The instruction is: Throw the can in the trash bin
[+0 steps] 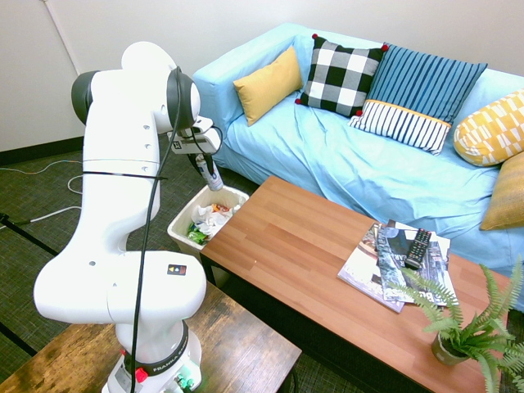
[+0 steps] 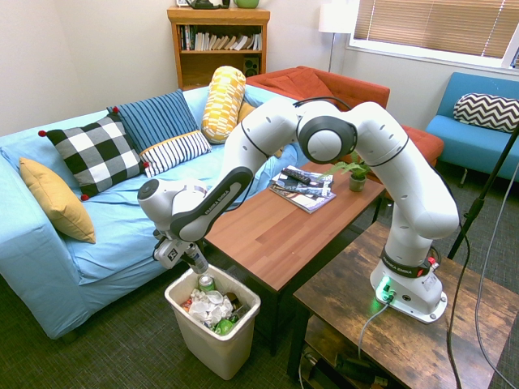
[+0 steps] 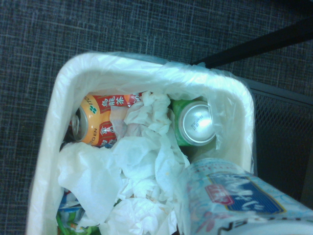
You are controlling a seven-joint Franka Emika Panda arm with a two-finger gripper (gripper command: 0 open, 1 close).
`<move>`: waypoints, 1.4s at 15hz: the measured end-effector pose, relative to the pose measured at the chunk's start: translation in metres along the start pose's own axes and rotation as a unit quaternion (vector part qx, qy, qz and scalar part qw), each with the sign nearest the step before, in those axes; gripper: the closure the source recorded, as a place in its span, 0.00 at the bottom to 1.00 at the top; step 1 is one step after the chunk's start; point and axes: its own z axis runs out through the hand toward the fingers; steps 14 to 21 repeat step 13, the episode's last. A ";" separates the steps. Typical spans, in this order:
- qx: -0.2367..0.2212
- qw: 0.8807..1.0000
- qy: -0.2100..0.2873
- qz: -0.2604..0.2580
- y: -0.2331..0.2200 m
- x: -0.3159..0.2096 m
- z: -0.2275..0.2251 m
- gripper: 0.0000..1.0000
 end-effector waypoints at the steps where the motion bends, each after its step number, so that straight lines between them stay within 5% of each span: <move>1: -0.002 1.000 0.002 0.001 -0.002 0.001 0.001 0.00; 21: -0.029 1.000 0.010 0.000 -0.007 -0.010 -0.014 0.00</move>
